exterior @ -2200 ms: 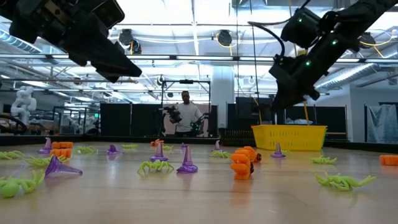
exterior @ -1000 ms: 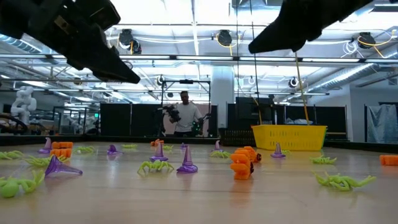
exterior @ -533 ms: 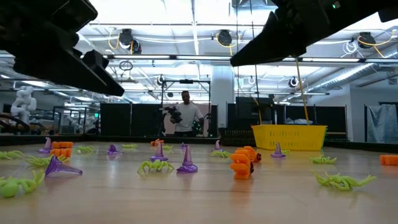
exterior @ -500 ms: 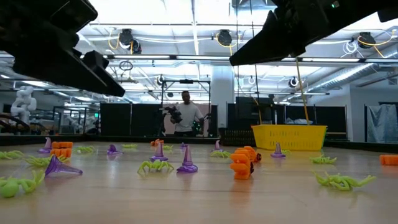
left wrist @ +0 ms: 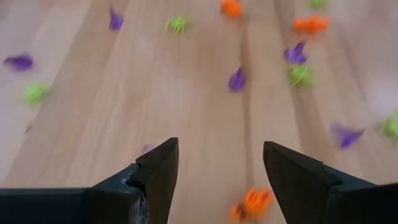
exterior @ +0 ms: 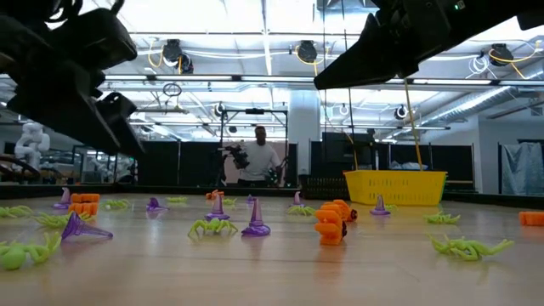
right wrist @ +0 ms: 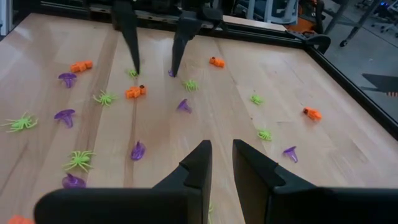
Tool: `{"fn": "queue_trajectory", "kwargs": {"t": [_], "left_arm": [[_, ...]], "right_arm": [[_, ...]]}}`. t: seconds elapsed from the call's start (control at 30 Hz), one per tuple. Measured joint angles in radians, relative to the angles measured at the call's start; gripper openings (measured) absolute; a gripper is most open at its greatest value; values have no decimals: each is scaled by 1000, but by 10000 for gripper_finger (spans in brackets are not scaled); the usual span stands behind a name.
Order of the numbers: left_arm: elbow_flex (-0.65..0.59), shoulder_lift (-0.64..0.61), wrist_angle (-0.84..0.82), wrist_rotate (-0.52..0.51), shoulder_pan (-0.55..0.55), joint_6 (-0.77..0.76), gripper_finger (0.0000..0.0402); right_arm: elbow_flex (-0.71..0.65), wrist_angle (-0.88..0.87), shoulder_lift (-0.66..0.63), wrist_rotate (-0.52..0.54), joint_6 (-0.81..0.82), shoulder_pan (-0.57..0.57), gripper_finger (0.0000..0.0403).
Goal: Sort Halloween decoration
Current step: Put the green spider toy into the black basket
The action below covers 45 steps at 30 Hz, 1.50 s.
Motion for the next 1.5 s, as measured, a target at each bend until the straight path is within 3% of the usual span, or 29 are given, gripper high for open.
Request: {"fn": "queue_trajectory", "kwargs": {"t": [0.2, 0.33, 0.43, 0.5, 0.8, 1.13, 1.5], "left_arm": [[112, -85, -377, 27, 56, -43, 239], [160, -85, -515, 103, 120, -16, 239], [160, -69, -516, 209, 166, 13, 239], [160, -56, -524, 226, 188, 9, 239], [159, 21, -526, 177, 193, -86, 239], [159, 106, -513, 79, 176, -88, 239], [151, 109, -492, 120, 197, 10, 239]], "right_arm": [[0, 0, 0, 0, -7, 0, 50], [0, 6, 0, 0, -7, 0, 50], [0, 5, 0, -1, -7, 0, 50], [0, 3, 0, -1, -7, 0, 50], [0, -15, 0, -1, -7, 0, 50], [0, -23, 0, -1, -7, 0, 50], [0, -39, 0, -1, 0, 0, 50]]}}
